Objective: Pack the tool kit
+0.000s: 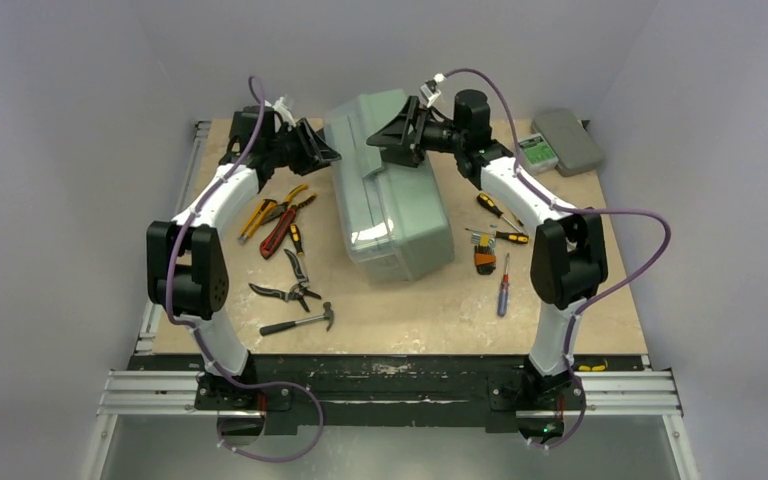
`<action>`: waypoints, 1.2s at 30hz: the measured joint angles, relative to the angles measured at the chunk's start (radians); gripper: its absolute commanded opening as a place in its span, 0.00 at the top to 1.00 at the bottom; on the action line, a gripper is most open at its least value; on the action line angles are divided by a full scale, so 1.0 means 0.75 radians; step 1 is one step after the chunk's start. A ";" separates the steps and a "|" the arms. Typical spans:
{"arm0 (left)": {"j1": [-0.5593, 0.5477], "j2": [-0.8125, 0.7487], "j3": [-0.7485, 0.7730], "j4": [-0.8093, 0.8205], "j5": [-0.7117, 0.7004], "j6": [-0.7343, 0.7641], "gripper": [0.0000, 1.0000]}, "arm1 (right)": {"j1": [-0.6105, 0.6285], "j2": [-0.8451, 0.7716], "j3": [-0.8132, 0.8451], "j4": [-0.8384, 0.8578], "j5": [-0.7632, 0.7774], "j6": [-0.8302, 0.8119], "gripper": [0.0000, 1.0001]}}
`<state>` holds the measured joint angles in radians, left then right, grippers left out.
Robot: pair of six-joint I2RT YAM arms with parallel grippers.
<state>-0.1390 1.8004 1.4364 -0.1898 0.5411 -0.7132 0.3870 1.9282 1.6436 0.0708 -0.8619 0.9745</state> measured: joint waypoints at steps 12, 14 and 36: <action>-0.002 -0.001 -0.001 0.000 0.001 0.005 0.63 | -0.031 -0.014 -0.014 -0.013 0.013 0.073 0.21; -0.003 -0.002 0.000 -0.004 0.000 0.005 0.63 | -0.010 -0.012 0.096 -0.278 0.081 -0.105 0.20; -0.045 -0.031 -0.014 -0.065 0.030 0.032 0.60 | 0.010 -0.224 0.342 -1.091 0.657 -0.690 0.01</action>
<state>-0.1730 1.7775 1.4261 -0.2386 0.5632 -0.6891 0.3946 1.7603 1.9003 -0.7475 -0.3691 0.4568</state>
